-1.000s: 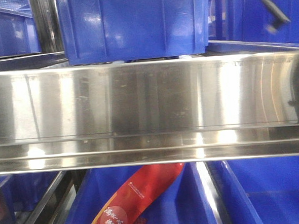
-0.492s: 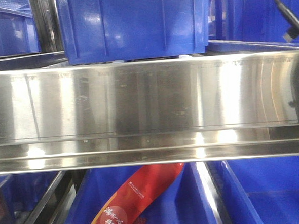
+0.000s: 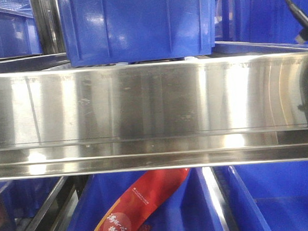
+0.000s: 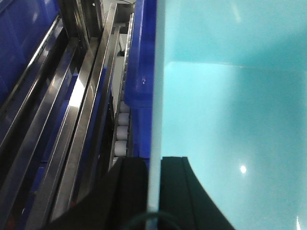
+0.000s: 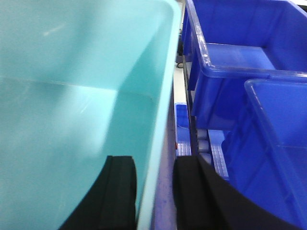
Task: Fetch blue bin and place on conveyor start
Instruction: 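Lift the light-blue bin with both grippers and pull it off the shelf, then hold the bin with both grippers while the base turns away from the rack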
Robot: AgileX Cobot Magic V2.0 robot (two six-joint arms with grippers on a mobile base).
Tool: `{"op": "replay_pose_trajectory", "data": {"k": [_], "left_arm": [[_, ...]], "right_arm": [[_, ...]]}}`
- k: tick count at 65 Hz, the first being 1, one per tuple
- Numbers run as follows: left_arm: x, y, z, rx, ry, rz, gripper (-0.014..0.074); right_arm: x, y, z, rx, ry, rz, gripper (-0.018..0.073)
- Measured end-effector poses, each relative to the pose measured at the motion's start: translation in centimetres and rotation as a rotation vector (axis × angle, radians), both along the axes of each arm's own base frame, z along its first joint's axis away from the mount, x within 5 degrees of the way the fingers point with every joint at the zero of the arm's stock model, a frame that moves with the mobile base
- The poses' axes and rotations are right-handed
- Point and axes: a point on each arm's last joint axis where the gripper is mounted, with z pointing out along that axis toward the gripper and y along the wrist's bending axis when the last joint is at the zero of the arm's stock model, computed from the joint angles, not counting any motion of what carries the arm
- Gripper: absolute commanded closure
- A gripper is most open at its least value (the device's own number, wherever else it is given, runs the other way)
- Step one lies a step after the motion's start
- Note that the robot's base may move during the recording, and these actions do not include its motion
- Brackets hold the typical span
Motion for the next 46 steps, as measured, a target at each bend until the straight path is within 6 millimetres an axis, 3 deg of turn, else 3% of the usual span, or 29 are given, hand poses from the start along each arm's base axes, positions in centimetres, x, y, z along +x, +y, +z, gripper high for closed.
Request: {"op": "replay_pose_trajectory", "data": {"k": [46], "left_arm": [[0.00, 0.03, 0.00, 0.003, 0.000, 0.002, 0.0707]], "right_arm": [[0.04, 0.03, 0.04, 0.003, -0.007, 0.002, 0.0720]]}}
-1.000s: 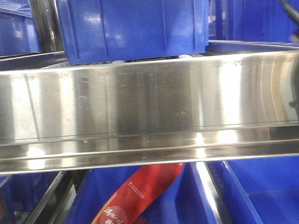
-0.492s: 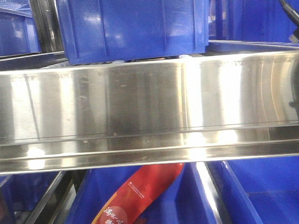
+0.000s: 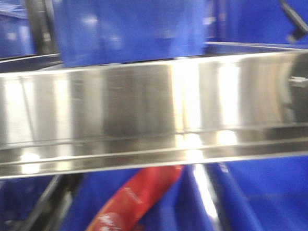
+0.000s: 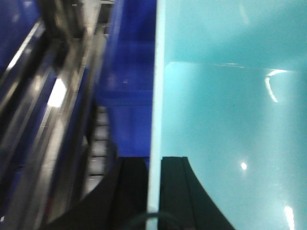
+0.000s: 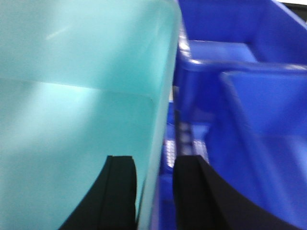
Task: Fetch blue bin and place on conveyor start
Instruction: 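Hold the bin with both grippers while the base turns away from the rack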
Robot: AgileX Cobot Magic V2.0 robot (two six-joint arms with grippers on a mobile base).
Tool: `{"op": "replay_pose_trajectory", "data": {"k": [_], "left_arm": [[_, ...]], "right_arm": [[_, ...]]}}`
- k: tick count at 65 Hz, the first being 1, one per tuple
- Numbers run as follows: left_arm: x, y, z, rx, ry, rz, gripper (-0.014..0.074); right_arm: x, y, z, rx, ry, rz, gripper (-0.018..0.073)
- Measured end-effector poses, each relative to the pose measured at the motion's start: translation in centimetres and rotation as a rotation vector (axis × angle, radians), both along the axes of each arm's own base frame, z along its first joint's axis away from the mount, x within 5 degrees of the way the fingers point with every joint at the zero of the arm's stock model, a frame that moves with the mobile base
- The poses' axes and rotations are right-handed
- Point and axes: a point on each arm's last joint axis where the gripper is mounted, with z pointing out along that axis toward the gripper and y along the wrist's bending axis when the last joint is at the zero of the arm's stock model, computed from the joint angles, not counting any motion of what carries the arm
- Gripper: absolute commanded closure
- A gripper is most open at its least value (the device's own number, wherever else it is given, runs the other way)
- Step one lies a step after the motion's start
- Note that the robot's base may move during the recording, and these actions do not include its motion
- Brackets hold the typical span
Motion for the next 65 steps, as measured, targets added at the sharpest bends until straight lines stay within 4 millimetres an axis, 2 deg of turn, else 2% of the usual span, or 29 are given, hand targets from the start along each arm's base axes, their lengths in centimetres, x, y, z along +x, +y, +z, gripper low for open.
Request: {"op": "replay_pose_trajectory", "data": {"k": [65], "left_arm": [[0.01, -0.01, -0.04, 0.001, 0.001, 0.000, 0.0707]], "right_arm": [[0.00, 0.00, 0.00, 0.000, 0.000, 0.000, 0.0720]]}}
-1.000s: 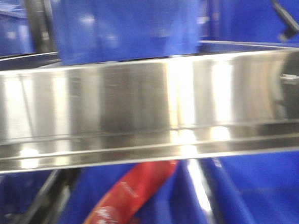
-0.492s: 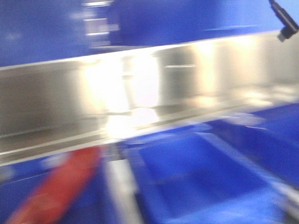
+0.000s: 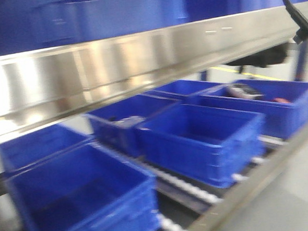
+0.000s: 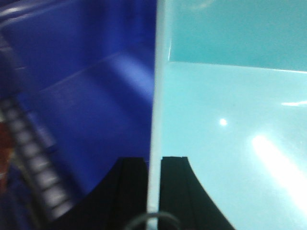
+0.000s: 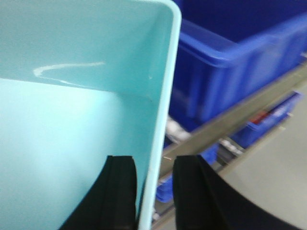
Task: Fetch blue bin and place on conveyor start
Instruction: 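Hold the bin with both grippers while the base turns away from the rack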
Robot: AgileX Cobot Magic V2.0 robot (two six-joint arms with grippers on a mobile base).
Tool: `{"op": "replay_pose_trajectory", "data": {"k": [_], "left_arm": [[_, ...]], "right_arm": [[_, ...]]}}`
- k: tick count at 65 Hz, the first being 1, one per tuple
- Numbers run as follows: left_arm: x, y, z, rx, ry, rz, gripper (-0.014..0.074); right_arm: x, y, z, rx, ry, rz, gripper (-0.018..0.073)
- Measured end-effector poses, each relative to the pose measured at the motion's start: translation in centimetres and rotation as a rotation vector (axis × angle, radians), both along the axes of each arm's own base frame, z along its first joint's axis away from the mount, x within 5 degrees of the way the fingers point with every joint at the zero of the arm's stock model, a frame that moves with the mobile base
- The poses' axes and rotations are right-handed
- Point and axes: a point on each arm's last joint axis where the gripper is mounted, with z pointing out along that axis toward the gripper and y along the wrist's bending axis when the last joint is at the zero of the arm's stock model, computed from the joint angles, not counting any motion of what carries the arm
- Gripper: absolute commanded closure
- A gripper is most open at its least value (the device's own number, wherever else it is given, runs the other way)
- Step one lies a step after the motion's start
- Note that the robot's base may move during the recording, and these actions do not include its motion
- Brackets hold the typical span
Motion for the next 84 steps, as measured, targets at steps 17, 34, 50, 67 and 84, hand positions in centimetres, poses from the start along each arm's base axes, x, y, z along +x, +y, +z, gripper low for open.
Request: {"op": "replay_pose_trajectory", "data": {"k": [17, 34, 50, 67, 84], "left_arm": [[0.00, 0.00, 0.00, 0.000, 0.000, 0.000, 0.0707], [0.00, -0.01, -0.01, -0.002, 0.001, -0.001, 0.0707], [0.00, -0.01, -0.01, -0.002, 0.001, -0.001, 0.0707], [0.00, -0.01, -0.01, -0.002, 0.001, -0.001, 0.0707], [0.00, -0.01, -0.01, -0.002, 0.001, -0.001, 0.0707]], "right_arm": [[0.00, 0.00, 0.00, 0.000, 0.000, 0.000, 0.0720], [0.00, -0.01, 0.01, -0.002, -0.001, -0.001, 0.0720], [0.00, -0.01, 0.01, -0.002, -0.001, -0.001, 0.0720], [0.00, -0.01, 0.01, -0.002, -0.001, -0.001, 0.0720], [0.00, -0.01, 0.01, -0.002, -0.001, -0.001, 0.0720]]}}
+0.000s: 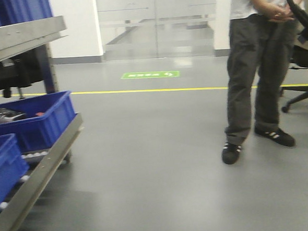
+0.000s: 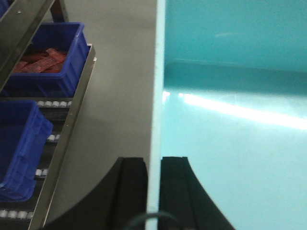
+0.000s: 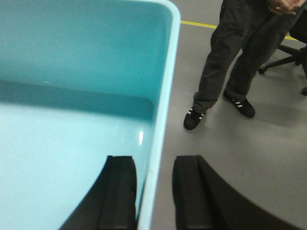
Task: Fetch blue bin and place on conveyor start
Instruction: 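Hold the bin with both grippers while the base turns away from the rack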
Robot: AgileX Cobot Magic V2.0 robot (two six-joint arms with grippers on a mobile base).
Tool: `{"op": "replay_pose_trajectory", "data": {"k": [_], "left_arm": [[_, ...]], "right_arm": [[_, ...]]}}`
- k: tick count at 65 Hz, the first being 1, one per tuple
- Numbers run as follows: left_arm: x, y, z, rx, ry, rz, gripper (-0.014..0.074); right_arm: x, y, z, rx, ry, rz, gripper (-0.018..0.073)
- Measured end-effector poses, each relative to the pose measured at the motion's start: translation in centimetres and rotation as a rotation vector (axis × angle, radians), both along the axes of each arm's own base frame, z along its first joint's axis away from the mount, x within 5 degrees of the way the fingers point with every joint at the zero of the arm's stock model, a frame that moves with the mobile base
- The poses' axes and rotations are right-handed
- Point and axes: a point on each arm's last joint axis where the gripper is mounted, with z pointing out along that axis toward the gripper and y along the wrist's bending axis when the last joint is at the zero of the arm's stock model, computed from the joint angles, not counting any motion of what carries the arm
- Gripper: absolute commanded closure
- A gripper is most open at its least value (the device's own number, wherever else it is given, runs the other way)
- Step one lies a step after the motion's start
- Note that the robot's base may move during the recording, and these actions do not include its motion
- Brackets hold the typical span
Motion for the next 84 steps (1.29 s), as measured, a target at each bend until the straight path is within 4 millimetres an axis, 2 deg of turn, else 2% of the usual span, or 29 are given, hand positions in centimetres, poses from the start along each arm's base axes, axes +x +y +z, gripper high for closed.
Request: {"op": "replay_pose_trajectory", "data": {"k": [84], "left_arm": [[0.01, 0.07, 0.03, 0.007, -0.003, 0.005, 0.0707]], "right_arm": [[0.01, 0.01, 0.43, 0.058, -0.038, -0.014, 0.0720]]}}
